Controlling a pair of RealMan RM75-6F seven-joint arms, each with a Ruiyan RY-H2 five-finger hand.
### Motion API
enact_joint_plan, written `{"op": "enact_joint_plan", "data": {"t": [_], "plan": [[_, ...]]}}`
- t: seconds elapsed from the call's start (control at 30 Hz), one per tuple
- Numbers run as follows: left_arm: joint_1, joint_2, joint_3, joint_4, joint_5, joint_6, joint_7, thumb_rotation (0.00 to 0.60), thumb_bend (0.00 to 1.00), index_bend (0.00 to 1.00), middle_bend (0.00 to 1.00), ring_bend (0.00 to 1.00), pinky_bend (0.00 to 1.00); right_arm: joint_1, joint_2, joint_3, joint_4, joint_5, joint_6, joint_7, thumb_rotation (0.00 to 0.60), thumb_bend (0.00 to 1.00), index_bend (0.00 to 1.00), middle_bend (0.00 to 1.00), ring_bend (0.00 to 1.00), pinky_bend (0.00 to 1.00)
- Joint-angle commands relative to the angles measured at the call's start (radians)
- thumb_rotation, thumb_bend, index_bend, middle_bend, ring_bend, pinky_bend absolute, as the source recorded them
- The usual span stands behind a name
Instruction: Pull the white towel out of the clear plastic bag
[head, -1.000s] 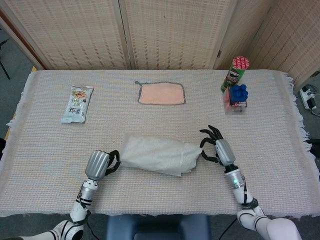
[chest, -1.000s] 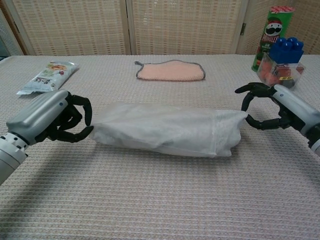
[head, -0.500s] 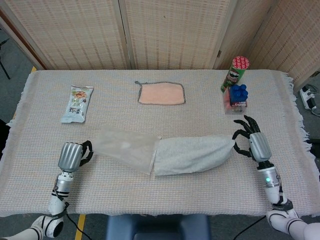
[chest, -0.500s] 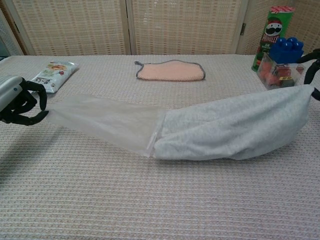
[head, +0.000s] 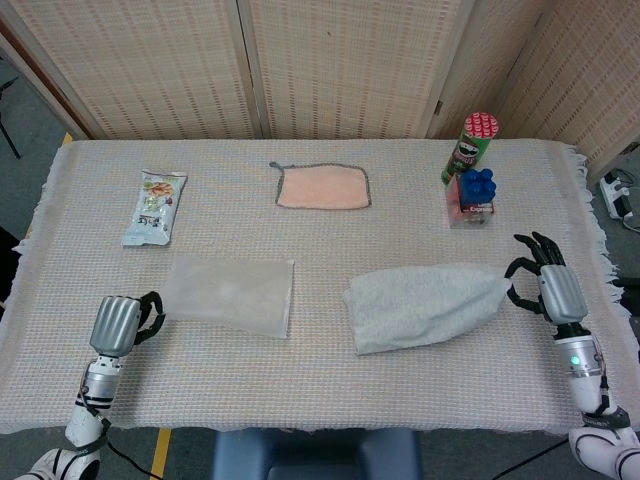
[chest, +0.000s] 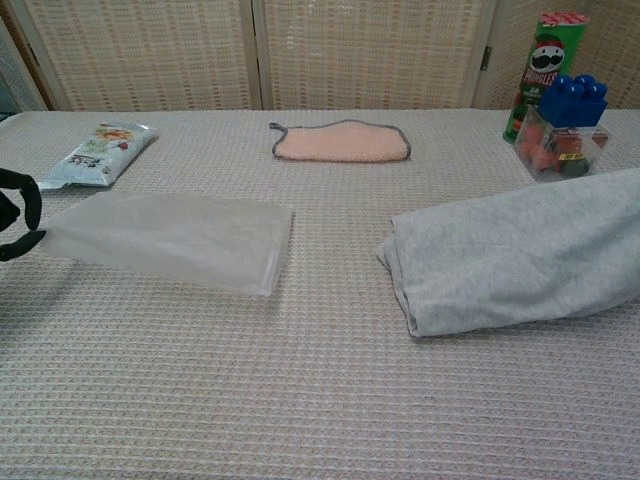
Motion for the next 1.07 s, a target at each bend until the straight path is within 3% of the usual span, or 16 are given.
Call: {"op": "enact_joint_plan", "data": {"t": [0.03, 0.13, 0.27, 0.37, 0.43, 0.53, 0.63, 0.73, 1.07], "plan": [[0.004, 0.109, 0.031, -0.191, -0.011, -0.076, 0.054, 0.6, 0.18, 0.2, 0.99, 0.98, 1.0, -0.009, 0.098, -0.037, -0.108, -0.019, -0.049, -0.041, 0.6, 0.29, 0.0, 0.0, 0.0, 0.0], [0.002, 0.214, 0.05, -0.371, -0.041, -0.152, 0.106, 0.598, 0.13, 0.1, 0.85, 0.83, 0.96, -0.028, 0.205, -0.054, -0.245, -0.025, -0.048, -0.15, 0.6, 0.19, 0.0, 0.0, 0.0, 0.0], [-0.005, 0.357, 0.066, -0.58, -0.085, -0.237, 0.135, 0.573, 0.13, 0.07, 0.5, 0.47, 0.66, -0.078, 0.375, -0.063, -0.502, 0.004, -0.014, -0.374, 0.6, 0.15, 0.0, 0.0, 0.0, 0.0], [-0.007, 0.472, 0.072, -0.713, -0.1, -0.261, 0.168, 0.565, 0.13, 0.07, 0.31, 0.25, 0.4, -0.138, 0.491, -0.073, -0.722, 0.034, 0.055, -0.586, 0.6, 0.15, 0.0, 0.0, 0.0, 0.0], [0.006, 0.509, 0.076, -0.744, -0.08, -0.23, 0.185, 0.565, 0.15, 0.09, 0.26, 0.18, 0.33, -0.173, 0.521, -0.08, -0.812, 0.045, 0.105, -0.701, 0.6, 0.15, 0.0, 0.0, 0.0, 0.0], [0.055, 0.542, 0.102, -0.752, -0.042, -0.158, 0.196, 0.557, 0.16, 0.12, 0.22, 0.13, 0.27, -0.229, 0.515, -0.098, -0.899, 0.046, 0.187, -0.861, 0.6, 0.15, 0.0, 0.0, 0.0, 0.0], [0.129, 0.542, 0.132, -0.734, -0.033, -0.068, 0.201, 0.558, 0.16, 0.16, 0.18, 0.09, 0.24, -0.28, 0.473, -0.113, -0.915, 0.018, 0.269, -0.935, 0.6, 0.14, 0.0, 0.0, 0.0, 0.0], [0.195, 0.515, 0.139, -0.701, -0.057, 0.009, 0.232, 0.557, 0.15, 0.18, 0.15, 0.08, 0.22, -0.313, 0.445, -0.125, -0.904, -0.006, 0.309, -0.952, 0.6, 0.14, 0.0, 0.0, 0.0, 0.0], [0.211, 0.548, 0.137, -0.734, -0.051, -0.002, 0.261, 0.564, 0.15, 0.18, 0.12, 0.05, 0.17, -0.317, 0.467, -0.116, -0.907, -0.014, 0.268, -0.892, 0.6, 0.13, 0.0, 0.0, 0.0, 0.0]]}}
